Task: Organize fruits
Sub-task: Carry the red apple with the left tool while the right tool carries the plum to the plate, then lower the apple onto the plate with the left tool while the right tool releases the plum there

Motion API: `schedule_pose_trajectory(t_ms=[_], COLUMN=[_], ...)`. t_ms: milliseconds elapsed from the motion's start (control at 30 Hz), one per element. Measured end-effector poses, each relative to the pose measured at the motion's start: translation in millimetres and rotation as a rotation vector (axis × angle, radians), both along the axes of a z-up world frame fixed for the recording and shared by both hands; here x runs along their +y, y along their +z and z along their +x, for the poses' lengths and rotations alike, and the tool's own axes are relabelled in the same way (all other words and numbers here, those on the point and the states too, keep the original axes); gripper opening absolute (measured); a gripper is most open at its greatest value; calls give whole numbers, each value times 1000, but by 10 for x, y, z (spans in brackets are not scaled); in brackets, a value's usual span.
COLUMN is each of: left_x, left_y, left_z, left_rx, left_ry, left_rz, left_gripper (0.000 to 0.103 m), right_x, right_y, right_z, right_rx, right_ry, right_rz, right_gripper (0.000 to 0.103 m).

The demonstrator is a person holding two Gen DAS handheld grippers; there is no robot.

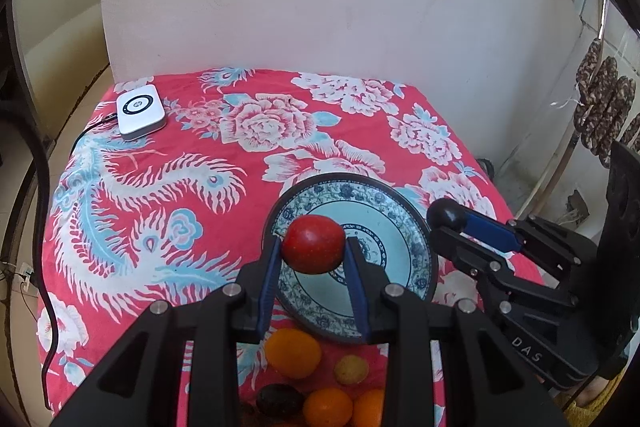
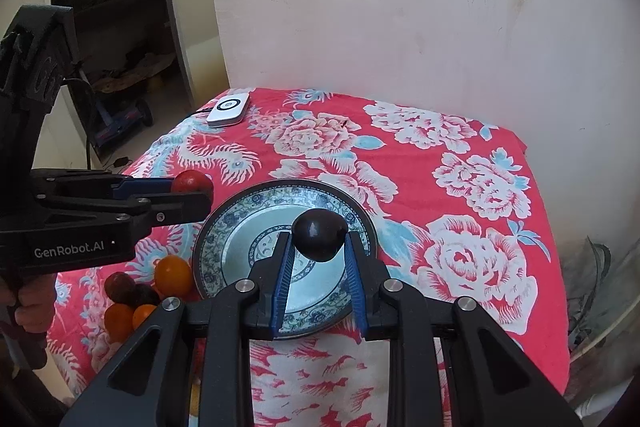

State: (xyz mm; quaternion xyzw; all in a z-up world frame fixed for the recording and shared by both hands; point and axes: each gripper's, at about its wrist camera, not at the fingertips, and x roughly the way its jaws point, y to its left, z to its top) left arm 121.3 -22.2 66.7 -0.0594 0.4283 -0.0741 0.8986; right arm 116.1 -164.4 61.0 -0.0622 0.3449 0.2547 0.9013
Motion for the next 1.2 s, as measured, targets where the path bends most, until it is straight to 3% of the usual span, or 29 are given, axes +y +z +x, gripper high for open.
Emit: schedule_pose_trajectory(t_ms=[533, 1200], left_x=[-28, -95], left_y=[-334, -400], left_z=[460, 660], left_rx=[68, 63], left_ry=[-6, -34], left_rz=[-6, -34], left_gripper=[33, 33], right_x=[144, 331], right_y=[-354, -407], right_z=[426, 556], right_rx=[84, 83], right_ry=[-16, 32], right_rz=[-35, -52], right_gripper=[27, 27])
